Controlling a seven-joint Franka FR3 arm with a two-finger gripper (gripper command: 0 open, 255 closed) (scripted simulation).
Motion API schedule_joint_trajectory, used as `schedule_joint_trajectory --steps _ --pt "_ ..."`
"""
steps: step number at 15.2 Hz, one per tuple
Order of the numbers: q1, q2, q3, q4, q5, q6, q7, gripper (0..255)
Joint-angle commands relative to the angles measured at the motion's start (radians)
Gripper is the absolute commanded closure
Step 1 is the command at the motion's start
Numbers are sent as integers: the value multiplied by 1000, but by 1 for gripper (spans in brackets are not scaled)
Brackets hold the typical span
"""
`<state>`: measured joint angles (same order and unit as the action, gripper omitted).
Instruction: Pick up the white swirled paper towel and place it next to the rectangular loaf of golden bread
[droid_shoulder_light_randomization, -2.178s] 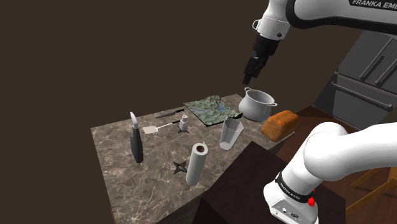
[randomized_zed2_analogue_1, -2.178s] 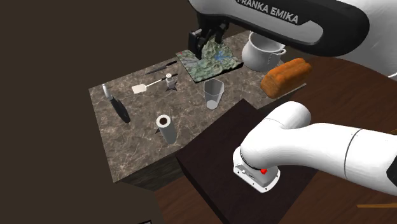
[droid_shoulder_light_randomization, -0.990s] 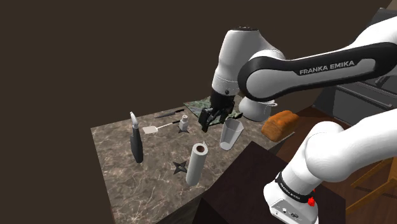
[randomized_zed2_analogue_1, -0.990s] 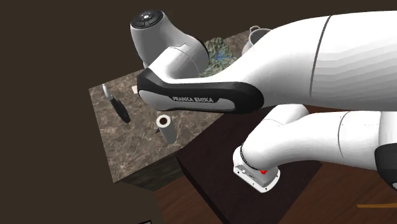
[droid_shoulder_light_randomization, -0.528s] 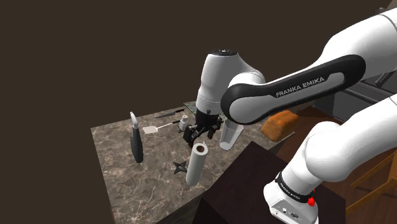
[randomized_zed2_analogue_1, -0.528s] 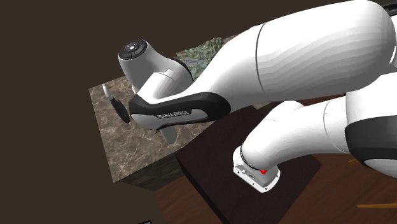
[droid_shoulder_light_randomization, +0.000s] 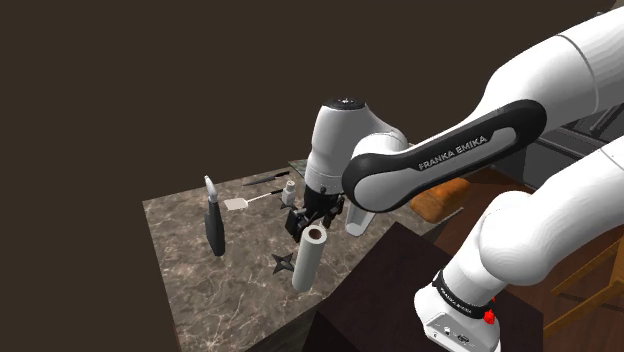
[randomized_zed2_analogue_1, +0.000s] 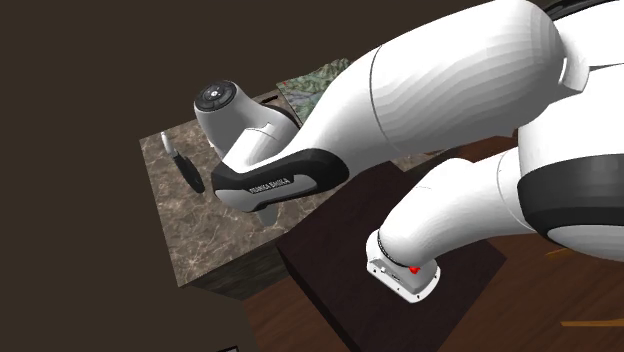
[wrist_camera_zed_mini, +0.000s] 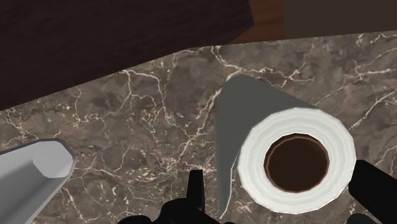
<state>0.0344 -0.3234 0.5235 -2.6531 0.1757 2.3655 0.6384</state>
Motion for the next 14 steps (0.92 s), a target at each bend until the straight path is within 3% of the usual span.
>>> schedule_joint_trajectory --steps 1,6,7,14 --pt "-1 3 1 -1 -1 4 0 0" --pt "-1 3 1 -1 -1 4 0 0" --pt "-1 3 1 -1 -1 4 0 255" --pt "-1 3 1 -1 -1 4 1 255"
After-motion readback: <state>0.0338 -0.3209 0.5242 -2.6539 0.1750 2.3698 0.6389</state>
